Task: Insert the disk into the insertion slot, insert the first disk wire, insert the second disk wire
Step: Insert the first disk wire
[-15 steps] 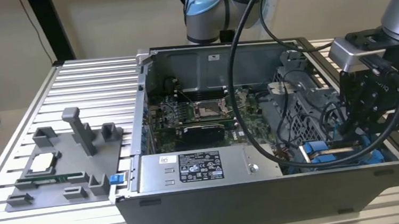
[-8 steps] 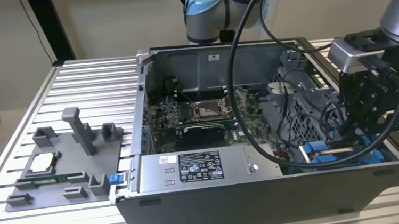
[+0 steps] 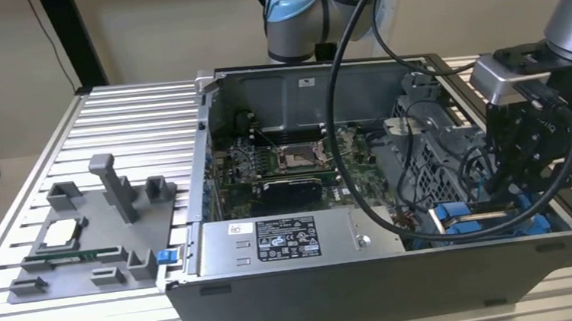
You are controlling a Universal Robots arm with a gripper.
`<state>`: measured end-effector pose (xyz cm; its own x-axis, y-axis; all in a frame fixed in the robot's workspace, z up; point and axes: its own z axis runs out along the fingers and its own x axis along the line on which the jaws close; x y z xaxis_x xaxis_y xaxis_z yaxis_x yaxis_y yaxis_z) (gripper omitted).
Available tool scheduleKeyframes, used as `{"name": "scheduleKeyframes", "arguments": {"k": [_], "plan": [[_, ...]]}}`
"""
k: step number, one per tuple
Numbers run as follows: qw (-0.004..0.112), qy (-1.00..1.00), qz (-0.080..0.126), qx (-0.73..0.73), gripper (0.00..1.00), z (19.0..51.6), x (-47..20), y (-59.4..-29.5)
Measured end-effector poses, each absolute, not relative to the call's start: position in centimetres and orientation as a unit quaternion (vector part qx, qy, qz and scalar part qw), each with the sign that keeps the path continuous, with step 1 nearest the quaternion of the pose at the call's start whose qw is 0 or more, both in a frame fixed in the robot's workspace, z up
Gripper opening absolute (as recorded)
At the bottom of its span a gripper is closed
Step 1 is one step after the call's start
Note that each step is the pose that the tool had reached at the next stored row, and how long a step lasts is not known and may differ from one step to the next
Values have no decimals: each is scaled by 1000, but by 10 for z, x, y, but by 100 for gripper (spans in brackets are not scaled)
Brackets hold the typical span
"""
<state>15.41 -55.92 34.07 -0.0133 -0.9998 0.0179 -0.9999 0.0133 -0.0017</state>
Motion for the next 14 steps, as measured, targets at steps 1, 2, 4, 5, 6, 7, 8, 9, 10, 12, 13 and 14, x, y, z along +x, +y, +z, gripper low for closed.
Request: {"name": "scheduleKeyframes", "arguments": {"k": [1,2,4,5,6,7,8,9,10,12,13,14], "plan": [[6,-712,7,702,0,341,154,-559],[6,-712,7,702,0,340,154,-559],[6,-712,7,702,0,340,154,-559],[6,-712,7,702,0,341,154,-559],[6,-712,7,702,0,341,154,-559],[6,-712,7,702,0,341,154,-559],[6,-712,7,702,0,341,154,-559],[6,-712,7,702,0,341,154,-558],[6,-712,7,702,0,340,155,-558],[6,-712,7,702,0,340,155,-558],[6,-712,7,702,0,340,155,-559],[6,-712,7,702,0,340,155,-558]]}}
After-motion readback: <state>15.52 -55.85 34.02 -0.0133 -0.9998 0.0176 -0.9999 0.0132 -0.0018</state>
